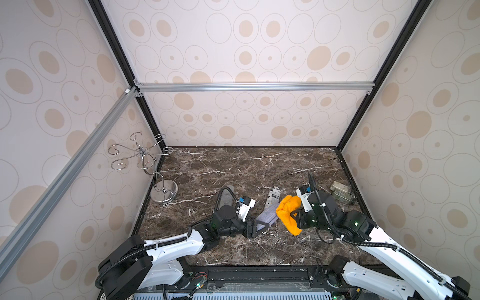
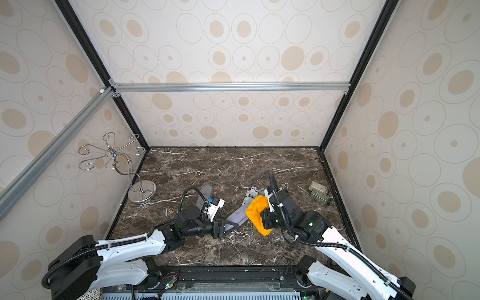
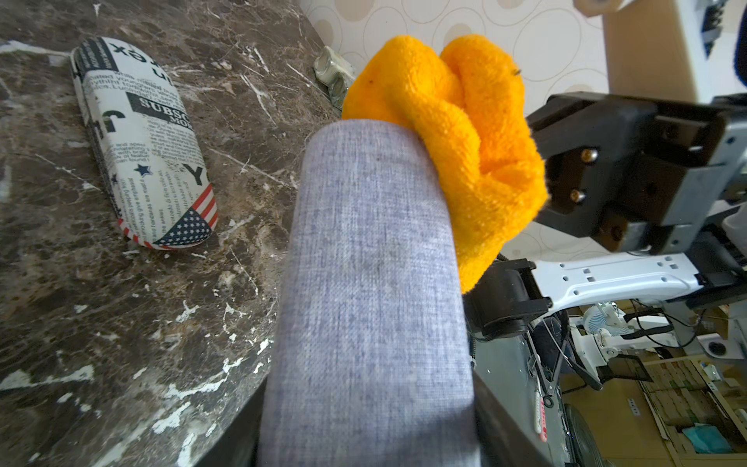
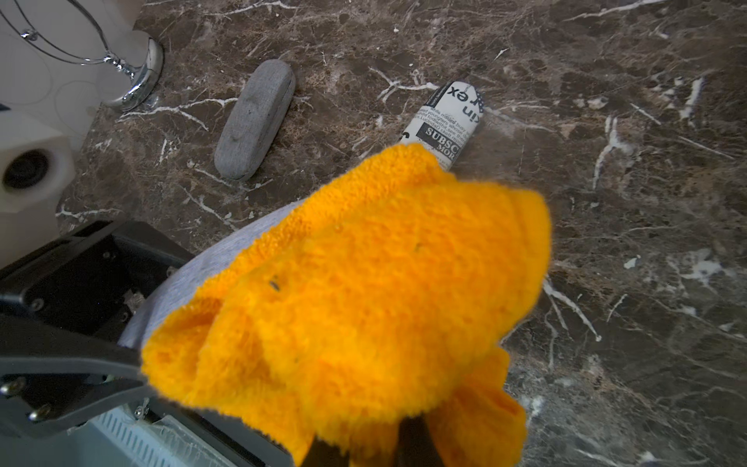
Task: Wipe the eyeglass case
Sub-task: Wipe the dirt from the eyeglass case.
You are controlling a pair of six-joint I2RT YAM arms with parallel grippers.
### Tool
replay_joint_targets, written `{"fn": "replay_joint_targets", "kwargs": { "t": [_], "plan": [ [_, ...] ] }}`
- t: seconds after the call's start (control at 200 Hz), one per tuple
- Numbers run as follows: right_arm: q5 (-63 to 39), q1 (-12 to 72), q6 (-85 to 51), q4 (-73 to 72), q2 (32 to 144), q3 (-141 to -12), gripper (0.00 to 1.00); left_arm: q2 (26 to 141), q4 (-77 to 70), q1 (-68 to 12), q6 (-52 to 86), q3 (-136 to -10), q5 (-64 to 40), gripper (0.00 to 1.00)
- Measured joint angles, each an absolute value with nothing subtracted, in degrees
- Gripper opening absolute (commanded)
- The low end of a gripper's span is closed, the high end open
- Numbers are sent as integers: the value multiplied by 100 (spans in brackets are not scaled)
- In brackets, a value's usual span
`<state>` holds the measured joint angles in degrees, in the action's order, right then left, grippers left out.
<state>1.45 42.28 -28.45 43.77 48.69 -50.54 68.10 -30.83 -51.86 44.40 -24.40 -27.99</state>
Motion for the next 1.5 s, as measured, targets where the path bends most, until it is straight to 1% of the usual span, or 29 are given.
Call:
{"fn": "replay_joint_targets", "kwargs": {
  "t": [0.1, 0.255, 0.41, 0.525, 0.725, 1.015, 1.12, 1.235, 1.5],
  "plan": [
    [-32, 4401, -2762, 4335, 4908, -5087, 0, 6810, -3186, -5186, 4431, -2405, -2797, 48],
    [-215, 5046, -2670, 4165, 5175, -5153, 0, 6810, -3208, -5183, 4403, -2386, -2770, 48],
    [-126, 5179, -2703, 4088, 5408, -5201, 0, 6805, -3107, -5179, 4261, -2379, -2641, 48],
    [185, 5111, -2821, 4143, 5293, -5201, 0, 6681, -3127, -5188, 4147, -2314, -2543, 49],
    [823, 4563, -2982, 4600, 5037, -5218, 0, 6501, -3201, -5264, 4064, -2209, -2447, 49],
    [1382, 4530, -3094, 5116, 4582, -5148, 0, 6477, -3166, -5288, 4209, -2211, -2043, 45],
    [1511, 4530, -3164, 5325, 4552, -5085, 0, 6383, -3190, -5284, 4322, -2209, -1848, 46],
    [1448, 4530, -3140, 5448, 4554, -4982, 0, 6390, -3271, -5282, 4449, -2228, -1916, 48],
    [733, 4530, -2768, 5054, 4689, -4886, 0, 6930, -3352, -5269, 5127, -2615, -2670, 48]
  ]
}}
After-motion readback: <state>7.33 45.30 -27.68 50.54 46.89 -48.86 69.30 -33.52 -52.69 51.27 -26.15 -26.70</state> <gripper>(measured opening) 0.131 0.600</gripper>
